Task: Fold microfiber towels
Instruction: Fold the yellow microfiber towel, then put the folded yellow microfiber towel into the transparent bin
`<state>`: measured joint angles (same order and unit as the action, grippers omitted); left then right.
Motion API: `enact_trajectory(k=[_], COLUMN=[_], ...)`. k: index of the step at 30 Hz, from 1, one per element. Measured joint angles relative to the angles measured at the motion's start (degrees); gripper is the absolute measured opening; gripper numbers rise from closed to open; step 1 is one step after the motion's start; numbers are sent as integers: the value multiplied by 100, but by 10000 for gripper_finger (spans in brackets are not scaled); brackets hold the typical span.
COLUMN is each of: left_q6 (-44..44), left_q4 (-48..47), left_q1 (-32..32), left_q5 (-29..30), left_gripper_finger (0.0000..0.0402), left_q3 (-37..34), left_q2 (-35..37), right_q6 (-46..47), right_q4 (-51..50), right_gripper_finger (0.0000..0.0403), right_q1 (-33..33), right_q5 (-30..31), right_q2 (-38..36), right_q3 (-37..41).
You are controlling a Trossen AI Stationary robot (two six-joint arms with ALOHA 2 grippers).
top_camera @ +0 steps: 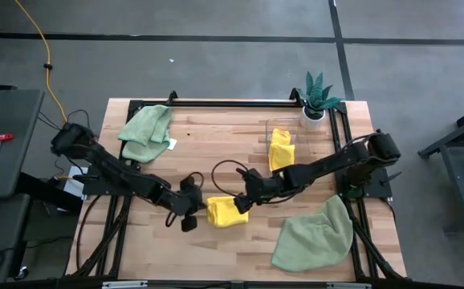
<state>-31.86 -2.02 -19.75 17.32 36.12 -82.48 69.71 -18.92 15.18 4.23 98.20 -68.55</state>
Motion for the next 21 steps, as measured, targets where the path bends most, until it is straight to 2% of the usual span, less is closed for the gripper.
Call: enact_trajectory(k=[6,11,15,21], left_q6=[-312,-458,-502,-684], left_q4=[-376,-26,120,283], left_q1=[-120,-223,-229,-227], left_q5=[447,847,783,412], left_gripper_finger=[9,33,55,87], left_q3=[-2,2,-4,14], left_q2=[665,626,341,-76], right_q6=[657,1206,1494,1493], right_q4=[-706,-1152,-1136,-1022], right_gripper_finger=[239,239,239,239], right_q1=[346,578,572,511], right_q5=[-224,212,317,127], right_q2=[-2,41,137,387], right_q3=[7,9,6,7])
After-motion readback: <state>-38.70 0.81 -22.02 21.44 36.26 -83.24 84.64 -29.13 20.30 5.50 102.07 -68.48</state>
